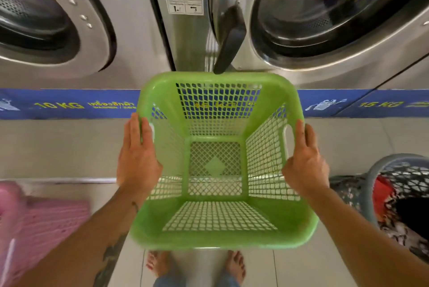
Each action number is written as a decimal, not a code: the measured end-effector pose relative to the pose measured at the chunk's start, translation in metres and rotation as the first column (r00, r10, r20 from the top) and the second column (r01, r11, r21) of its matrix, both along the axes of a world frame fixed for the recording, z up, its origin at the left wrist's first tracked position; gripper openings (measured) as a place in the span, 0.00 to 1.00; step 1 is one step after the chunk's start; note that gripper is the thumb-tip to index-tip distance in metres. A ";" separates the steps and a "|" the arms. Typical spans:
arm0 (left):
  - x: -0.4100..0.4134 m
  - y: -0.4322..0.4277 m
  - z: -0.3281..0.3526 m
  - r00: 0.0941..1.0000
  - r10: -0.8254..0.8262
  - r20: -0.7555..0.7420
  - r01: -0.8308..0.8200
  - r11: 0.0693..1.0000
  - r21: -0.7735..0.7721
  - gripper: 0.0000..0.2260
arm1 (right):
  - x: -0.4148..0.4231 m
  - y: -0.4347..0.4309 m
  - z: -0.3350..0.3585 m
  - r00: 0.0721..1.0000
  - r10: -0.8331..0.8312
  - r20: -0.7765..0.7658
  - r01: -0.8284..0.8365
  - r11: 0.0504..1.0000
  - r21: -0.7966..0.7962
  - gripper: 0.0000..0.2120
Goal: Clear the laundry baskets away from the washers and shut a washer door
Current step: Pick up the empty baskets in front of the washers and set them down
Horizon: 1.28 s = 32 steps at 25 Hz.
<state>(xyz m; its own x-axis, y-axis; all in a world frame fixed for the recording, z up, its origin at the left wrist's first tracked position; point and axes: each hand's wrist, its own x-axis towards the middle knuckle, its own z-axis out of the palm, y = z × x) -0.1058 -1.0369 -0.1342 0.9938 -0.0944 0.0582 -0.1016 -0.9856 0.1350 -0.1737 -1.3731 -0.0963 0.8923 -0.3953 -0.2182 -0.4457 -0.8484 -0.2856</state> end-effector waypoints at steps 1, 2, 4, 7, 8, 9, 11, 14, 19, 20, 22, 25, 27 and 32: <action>-0.001 0.000 0.001 1.000 0.003 -0.002 -0.003 1.000 -0.012 0.39 | -0.001 -0.001 0.002 1.000 0.003 0.003 -0.003 1.000 0.011 0.47; -0.002 0.001 0.003 1.000 0.000 -0.006 0.000 1.000 -0.025 0.41 | -0.002 -0.001 0.004 1.000 0.005 0.003 -0.005 1.000 0.029 0.47; -0.011 0.006 0.005 1.000 -0.009 -0.018 0.008 0.998 -0.057 0.42 | -0.009 0.002 0.010 1.000 0.024 0.002 -0.024 0.998 0.058 0.46; -0.045 0.030 0.008 0.999 0.013 -0.035 -0.017 0.995 -0.099 0.42 | -0.040 0.021 0.011 0.998 0.064 0.004 -0.064 0.995 0.073 0.46; -0.059 0.043 0.010 0.999 0.010 -0.044 -0.015 0.994 -0.109 0.43 | -0.054 0.030 0.010 0.997 0.080 0.010 -0.080 0.994 0.072 0.46; -0.073 0.057 0.010 0.998 0.011 -0.057 -0.018 0.993 -0.121 0.43 | -0.068 0.041 0.008 0.995 0.098 0.018 -0.099 0.993 0.070 0.46; -0.101 0.091 0.013 0.995 0.057 -0.082 -0.068 0.988 -0.139 0.43 | -0.092 0.072 0.007 0.991 0.122 0.047 -0.125 0.989 0.075 0.46; -0.138 0.139 0.017 0.982 0.140 -0.128 -0.159 0.974 -0.159 0.42 | -0.111 0.113 0.007 0.984 0.149 0.098 -0.160 0.981 0.112 0.45; -0.175 0.205 0.008 0.952 0.207 -0.224 -0.253 0.945 -0.206 0.41 | -0.121 0.175 -0.010 0.981 0.192 0.036 -0.195 0.969 0.150 0.45; -0.179 0.214 0.002 0.949 0.210 -0.235 -0.260 0.942 -0.211 0.41 | -0.122 0.184 -0.016 0.980 0.201 0.003 -0.200 0.969 0.142 0.45; -0.182 0.225 -0.012 0.942 0.223 -0.251 -0.277 0.938 -0.207 0.41 | -0.121 0.198 -0.030 0.975 0.210 -0.069 -0.201 0.973 0.116 0.45; -0.183 0.232 -0.040 0.942 0.220 -0.254 -0.279 0.934 -0.226 0.41 | -0.123 0.212 -0.058 0.963 0.224 -0.150 -0.216 0.974 0.068 0.46; -0.184 0.230 -0.056 0.944 0.216 -0.251 -0.279 0.927 -0.251 0.41 | -0.125 0.216 -0.072 0.964 0.204 -0.170 -0.201 0.979 0.038 0.47; -0.201 0.235 -0.096 0.932 0.181 -0.312 -0.254 0.944 -0.210 0.45 | -0.144 0.222 -0.104 0.948 0.164 -0.273 -0.155 0.986 0.054 0.51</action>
